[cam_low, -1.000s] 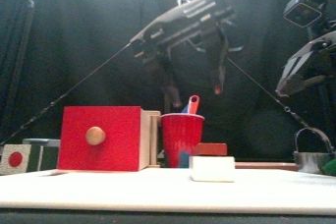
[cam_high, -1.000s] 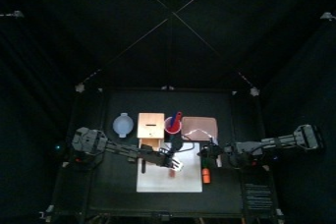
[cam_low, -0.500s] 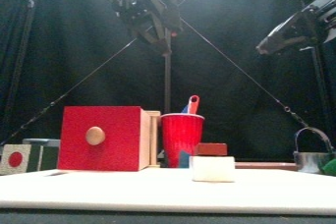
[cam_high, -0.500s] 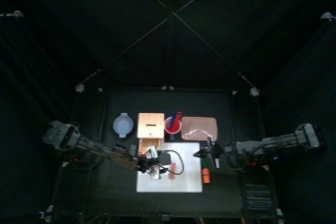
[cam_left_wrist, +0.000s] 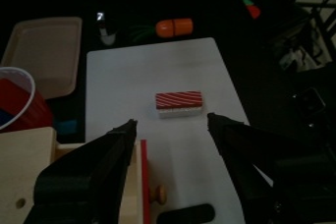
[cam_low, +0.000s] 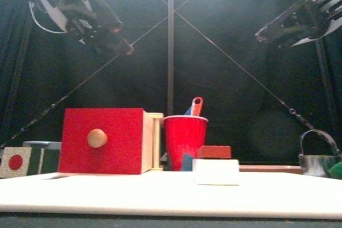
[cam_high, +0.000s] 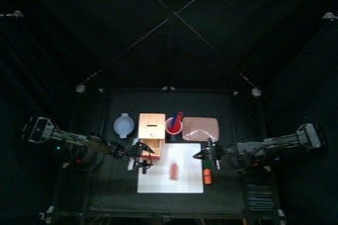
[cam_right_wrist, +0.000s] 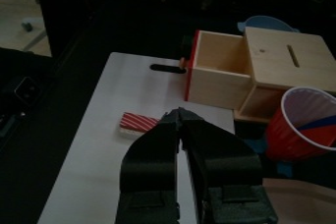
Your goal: Put salmon sushi onto cutting board
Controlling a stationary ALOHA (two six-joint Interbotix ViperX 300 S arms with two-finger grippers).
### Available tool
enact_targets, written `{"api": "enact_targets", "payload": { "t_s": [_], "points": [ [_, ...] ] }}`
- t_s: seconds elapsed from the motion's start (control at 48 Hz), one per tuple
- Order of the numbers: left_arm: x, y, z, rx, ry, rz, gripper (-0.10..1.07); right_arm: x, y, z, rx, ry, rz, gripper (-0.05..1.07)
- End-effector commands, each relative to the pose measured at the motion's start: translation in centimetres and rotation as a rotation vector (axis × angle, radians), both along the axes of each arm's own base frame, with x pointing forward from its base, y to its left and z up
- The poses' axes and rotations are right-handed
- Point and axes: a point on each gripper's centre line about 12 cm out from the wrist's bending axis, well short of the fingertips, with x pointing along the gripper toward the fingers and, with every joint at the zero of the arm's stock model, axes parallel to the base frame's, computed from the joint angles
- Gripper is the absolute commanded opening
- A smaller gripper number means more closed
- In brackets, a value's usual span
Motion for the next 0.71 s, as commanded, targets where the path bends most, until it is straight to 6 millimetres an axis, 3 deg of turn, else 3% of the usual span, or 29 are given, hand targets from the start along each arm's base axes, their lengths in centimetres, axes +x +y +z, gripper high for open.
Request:
{"api": "enact_targets", "payload": {
  "t_s": [0.0,0.271,0.688],
  "points": [
    [-0.2,0.1,0.0,-0.010,-0.039,-0.028,0.94,0.2,0.0,0.7,0.002,-0.024,0.001,0.02],
    [-0.4,1.5,-0.2,-0.167,-0.055,0.079,0.94,-0.1,-0.1,0.0,0.000,-0.009,-0.005,0.02],
    [-0.5,2.0,-0.2,-0.167,-0.072,0.085,0.93,-0.4,-0.3,-0.8,-0.001,0.011,-0.008,0.02]
  ]
}}
